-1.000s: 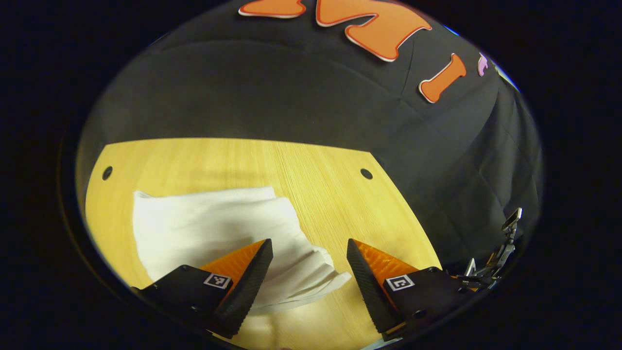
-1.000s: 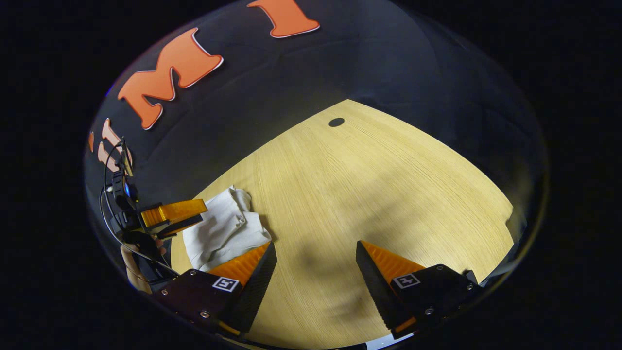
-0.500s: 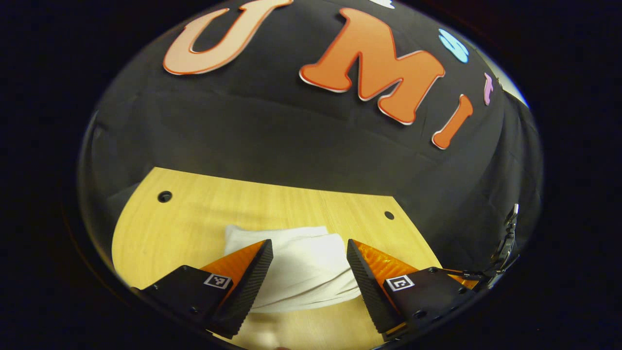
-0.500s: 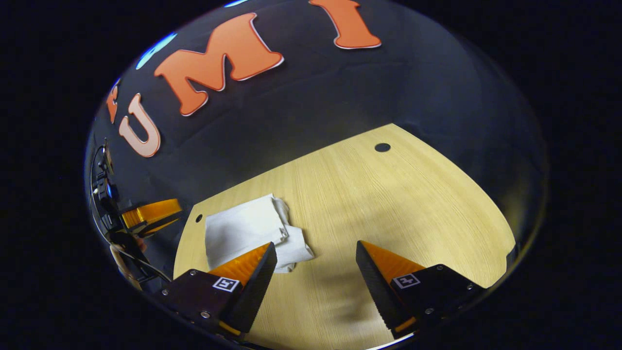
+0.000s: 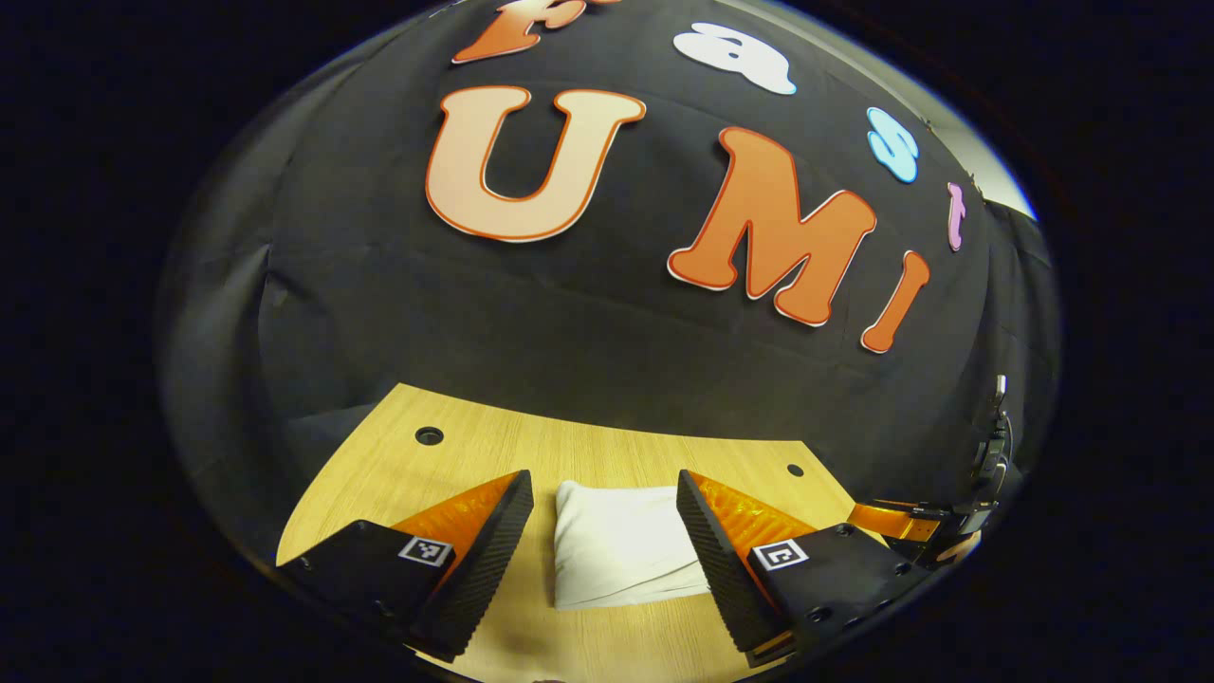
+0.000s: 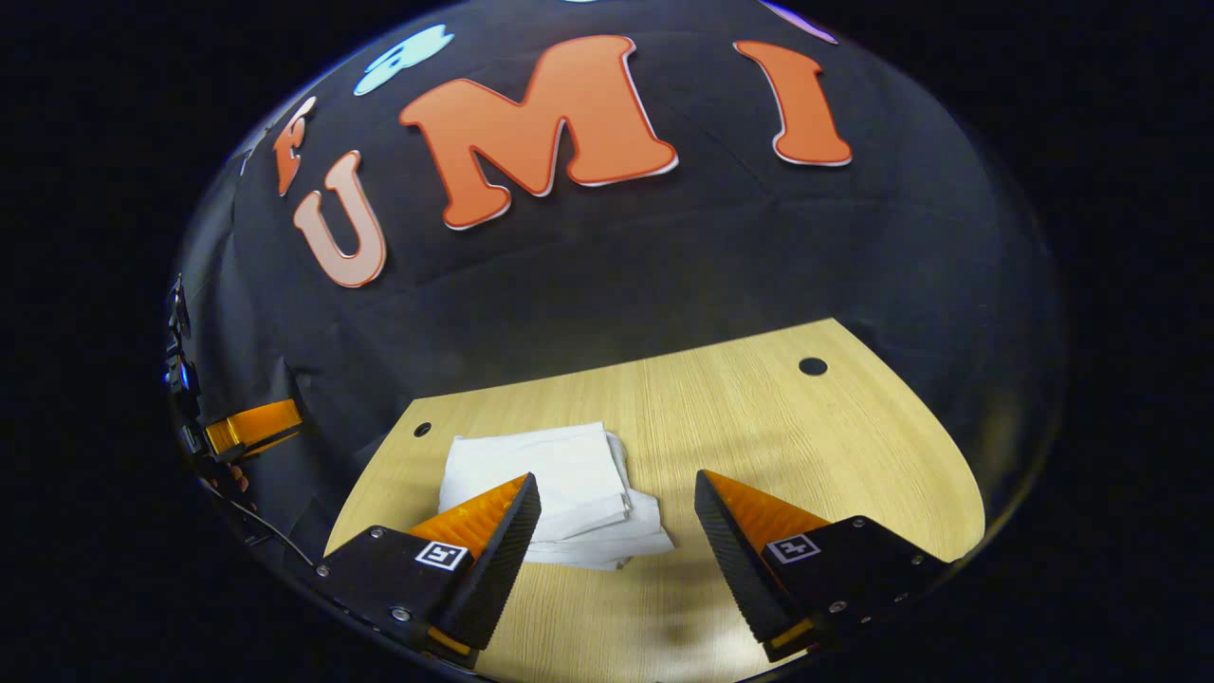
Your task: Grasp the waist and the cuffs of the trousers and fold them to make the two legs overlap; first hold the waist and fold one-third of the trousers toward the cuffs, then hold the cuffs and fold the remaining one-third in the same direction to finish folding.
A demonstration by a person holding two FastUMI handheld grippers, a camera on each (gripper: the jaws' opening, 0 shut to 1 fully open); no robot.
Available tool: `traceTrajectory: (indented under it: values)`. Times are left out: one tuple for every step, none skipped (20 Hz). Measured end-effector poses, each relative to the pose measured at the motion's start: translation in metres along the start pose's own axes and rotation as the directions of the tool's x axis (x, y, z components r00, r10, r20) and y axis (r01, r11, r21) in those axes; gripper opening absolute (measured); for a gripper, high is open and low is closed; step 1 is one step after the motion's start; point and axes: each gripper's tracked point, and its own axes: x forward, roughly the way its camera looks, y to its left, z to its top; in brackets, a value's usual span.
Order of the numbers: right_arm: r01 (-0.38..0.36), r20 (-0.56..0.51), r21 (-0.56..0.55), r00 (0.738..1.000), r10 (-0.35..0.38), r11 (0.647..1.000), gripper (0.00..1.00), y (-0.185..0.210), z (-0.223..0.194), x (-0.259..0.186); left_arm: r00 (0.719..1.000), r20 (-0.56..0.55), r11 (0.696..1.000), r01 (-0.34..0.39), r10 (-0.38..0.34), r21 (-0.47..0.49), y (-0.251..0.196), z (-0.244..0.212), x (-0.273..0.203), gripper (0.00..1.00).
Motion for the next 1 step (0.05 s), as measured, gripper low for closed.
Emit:
traceTrajectory:
  values:
    - [0.0, 0.032, -0.031, 0.999, 0.001, 1.0, 0.98, 0.0057, 0.0057, -0.0047, 1.0, 0.025, 1.0, -0.002, 0.002, -0.003, 0.0043, 0.0023, -0.0032, 0.99]
